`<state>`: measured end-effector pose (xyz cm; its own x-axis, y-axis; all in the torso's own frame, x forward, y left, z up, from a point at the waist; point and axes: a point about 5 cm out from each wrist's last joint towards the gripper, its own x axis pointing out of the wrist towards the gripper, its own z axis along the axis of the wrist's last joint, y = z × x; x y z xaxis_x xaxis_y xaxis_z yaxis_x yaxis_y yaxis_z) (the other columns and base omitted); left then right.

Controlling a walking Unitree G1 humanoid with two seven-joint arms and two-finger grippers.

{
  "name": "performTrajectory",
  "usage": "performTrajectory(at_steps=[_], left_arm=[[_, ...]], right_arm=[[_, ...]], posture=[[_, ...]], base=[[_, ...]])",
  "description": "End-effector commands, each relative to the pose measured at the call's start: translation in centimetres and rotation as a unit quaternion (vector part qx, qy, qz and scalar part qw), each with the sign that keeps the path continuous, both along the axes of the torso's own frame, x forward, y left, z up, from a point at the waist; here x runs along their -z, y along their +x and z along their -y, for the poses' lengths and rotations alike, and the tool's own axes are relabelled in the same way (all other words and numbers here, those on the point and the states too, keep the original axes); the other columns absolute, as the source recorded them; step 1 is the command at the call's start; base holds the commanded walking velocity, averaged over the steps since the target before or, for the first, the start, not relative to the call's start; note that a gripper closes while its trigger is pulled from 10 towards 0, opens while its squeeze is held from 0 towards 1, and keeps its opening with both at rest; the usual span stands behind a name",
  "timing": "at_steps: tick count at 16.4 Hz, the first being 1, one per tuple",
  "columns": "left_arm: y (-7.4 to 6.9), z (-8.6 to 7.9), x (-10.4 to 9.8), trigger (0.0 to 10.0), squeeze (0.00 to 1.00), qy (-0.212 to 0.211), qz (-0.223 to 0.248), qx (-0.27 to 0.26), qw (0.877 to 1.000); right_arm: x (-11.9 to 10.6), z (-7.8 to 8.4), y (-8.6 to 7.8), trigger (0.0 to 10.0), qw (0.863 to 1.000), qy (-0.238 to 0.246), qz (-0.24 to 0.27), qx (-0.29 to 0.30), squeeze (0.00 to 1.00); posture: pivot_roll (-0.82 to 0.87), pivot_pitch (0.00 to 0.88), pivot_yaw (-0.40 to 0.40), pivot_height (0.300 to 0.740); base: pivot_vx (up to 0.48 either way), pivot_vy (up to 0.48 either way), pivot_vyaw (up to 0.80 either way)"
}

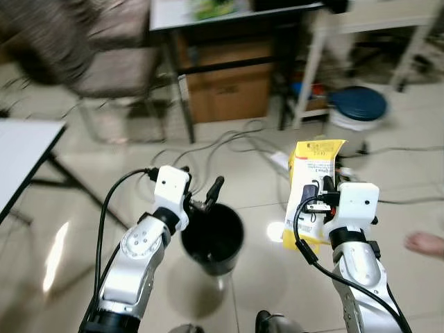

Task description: Picking trash to rubbish bin

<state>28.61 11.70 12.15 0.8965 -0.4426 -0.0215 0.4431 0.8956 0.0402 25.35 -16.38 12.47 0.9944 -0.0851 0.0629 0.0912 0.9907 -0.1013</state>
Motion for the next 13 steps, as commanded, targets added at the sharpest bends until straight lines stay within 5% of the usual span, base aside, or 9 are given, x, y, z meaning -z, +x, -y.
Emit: performTrajectory(at_steps=[1, 11, 13], left_arm=[[-0.12, -0.55, 0.59, 10.0, 0.0, 0.001, -0.014, -0.012, 1.0], [-0.11, -0.73, 0.85, 10.0, 0.0, 0.006, -0.024, -0.013, 1.0], [-0.01, -0.83, 1.12, 10.0, 0.0, 0.009, -0.031, -0.016, 0.999]], right_arm=[[-0.01, -0.54, 0.09, 10.0, 1.0, -0.001, 0.003, -0.006, 0.0], [0.45, -0.66, 0.07, 10.0, 1.0, 0.011, 0.0, 0.002, 0.0], [0.5, -0.76, 0.11, 10.0, 1.0, 0.012, 0.0, 0.002, 0.0]], posture=[[-0.06, 0.156, 0.099, 0.74], [-0.05, 0.16, 0.109, 0.74], [-0.05, 0.157, 0.111, 0.74]], base=[[0.0, 0.0, 0.69], [0.0, 0.0, 0.0], [0.0, -0.465, 0.0]])
